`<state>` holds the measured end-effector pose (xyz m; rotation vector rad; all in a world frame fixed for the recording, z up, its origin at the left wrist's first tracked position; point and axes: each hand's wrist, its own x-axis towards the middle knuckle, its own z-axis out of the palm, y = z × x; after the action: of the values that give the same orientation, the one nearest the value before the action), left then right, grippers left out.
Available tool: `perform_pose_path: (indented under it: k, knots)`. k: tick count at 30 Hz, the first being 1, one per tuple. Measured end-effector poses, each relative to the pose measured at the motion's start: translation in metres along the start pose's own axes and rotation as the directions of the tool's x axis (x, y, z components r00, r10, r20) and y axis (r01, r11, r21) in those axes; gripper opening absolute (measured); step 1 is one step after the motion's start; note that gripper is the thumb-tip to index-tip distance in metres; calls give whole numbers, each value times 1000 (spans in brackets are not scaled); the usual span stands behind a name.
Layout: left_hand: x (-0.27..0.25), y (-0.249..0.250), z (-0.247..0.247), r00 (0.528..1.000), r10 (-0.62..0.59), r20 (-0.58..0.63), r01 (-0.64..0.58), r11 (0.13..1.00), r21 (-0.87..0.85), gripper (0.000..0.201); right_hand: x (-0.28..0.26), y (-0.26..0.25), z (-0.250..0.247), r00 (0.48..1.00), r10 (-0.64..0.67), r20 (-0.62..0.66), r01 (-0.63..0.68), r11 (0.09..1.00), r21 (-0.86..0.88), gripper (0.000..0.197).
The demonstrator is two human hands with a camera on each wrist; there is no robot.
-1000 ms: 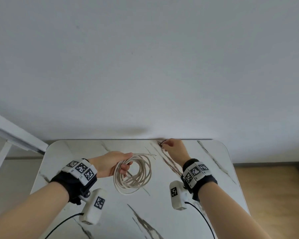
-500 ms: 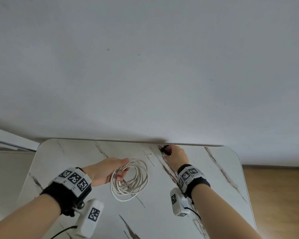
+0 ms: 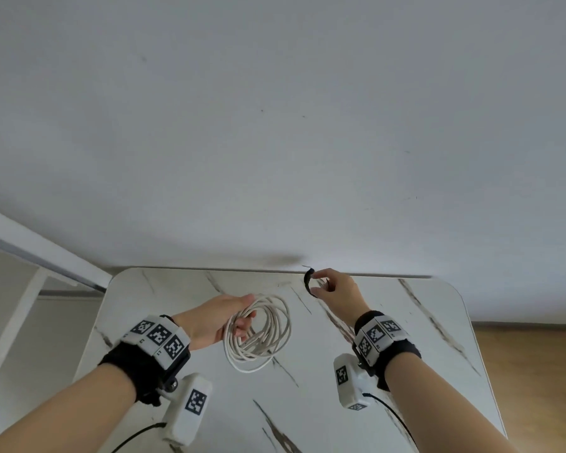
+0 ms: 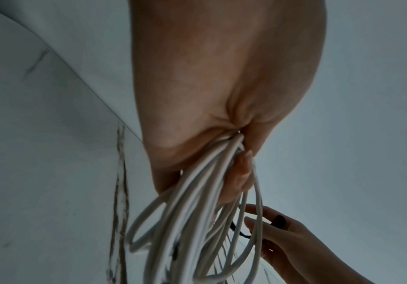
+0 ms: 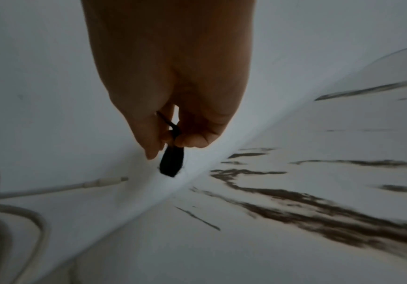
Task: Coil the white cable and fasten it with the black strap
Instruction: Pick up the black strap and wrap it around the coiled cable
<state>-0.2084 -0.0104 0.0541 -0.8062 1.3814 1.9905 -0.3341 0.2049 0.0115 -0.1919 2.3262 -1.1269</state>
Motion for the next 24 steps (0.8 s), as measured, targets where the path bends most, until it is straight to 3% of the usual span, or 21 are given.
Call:
perform_pose_path:
  k: [3, 6, 10, 16, 22, 24]
  knots:
    - [-13, 3, -5, 1000, 19, -9, -19, 1000, 4, 37, -16, -21, 2, 998, -61, 11, 60, 996, 68, 14]
    - [-34, 8, -13, 998, 55, -17, -54, 997, 49, 38, -38, -51, 5, 993, -122, 2, 121, 986, 114, 25]
    - [-64, 11, -24, 993, 116, 0, -116, 990, 76, 39, -69, -89, 14, 979, -204, 31, 203, 979, 21, 38]
    - [-98, 21, -43, 991, 132, 35, -135, 986, 95, 39, -103, -128, 38, 955, -294, -33, 292, 956, -37, 13]
    - [-121, 32, -52, 989, 138, 51, -144, 978, 151, 40, -137, -170, 43, 923, -383, -30, 383, 924, -25, 22]
    - [-125, 34, -54, 987, 147, 64, -155, 976, 154, 40, -144, -181, 37, 914, -402, -54, 404, 915, 16, 15]
